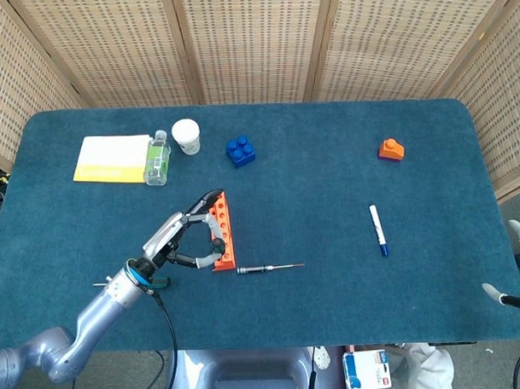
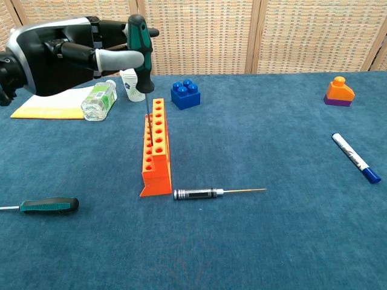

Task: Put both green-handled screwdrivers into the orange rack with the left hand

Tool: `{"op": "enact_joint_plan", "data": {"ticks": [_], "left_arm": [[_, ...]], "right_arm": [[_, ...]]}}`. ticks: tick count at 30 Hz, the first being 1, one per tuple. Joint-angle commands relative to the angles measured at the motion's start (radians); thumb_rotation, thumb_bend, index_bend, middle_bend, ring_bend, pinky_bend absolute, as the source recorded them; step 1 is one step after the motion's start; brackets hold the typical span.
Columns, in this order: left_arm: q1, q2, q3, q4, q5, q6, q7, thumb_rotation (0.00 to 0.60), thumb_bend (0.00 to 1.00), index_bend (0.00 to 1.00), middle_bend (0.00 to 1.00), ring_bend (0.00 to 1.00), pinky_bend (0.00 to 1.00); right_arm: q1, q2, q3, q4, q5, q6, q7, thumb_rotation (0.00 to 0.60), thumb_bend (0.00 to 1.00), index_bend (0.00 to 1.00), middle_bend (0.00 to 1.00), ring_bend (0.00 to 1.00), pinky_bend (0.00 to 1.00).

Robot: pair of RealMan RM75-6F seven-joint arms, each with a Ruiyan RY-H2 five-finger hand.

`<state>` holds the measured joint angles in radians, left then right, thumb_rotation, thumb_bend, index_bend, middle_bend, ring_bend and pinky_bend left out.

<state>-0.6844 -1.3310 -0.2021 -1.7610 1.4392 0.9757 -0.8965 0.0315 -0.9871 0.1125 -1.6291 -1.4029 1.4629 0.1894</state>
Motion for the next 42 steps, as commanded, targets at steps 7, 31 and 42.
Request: {"op": "enact_joint_plan", "data": {"ticks": [7,31,42], "left_arm": [[-0.008,-0.037,0.002,0.047,-0.010,-0.001,-0.013,0.600,0.30,0.56,0.00,0.00,0.00],[-0.026,-0.102,0.010,0.121,-0.015,-0.010,-0.033,0.600,0.30,0.56,0.00,0.00,0.00],[-0.022,-0.163,0.046,0.226,0.005,-0.019,-0.084,0.600,0.30,0.56,0.00,0.00,0.00]], "right_arm": [[0.001,0.003,0.002,0.002,0.005,-0.004,0.009,0.600,0.00,0.01,0.00,0.00,0.00],[0.001,0.008,0.001,0.004,0.008,-0.011,0.026,0.600,0.00,0.01,0.00,0.00,0.00],[0.003,0.010,0.001,0.006,0.009,-0.017,0.034,0.600,0.00,0.01,0.00,0.00,0.00]]}}
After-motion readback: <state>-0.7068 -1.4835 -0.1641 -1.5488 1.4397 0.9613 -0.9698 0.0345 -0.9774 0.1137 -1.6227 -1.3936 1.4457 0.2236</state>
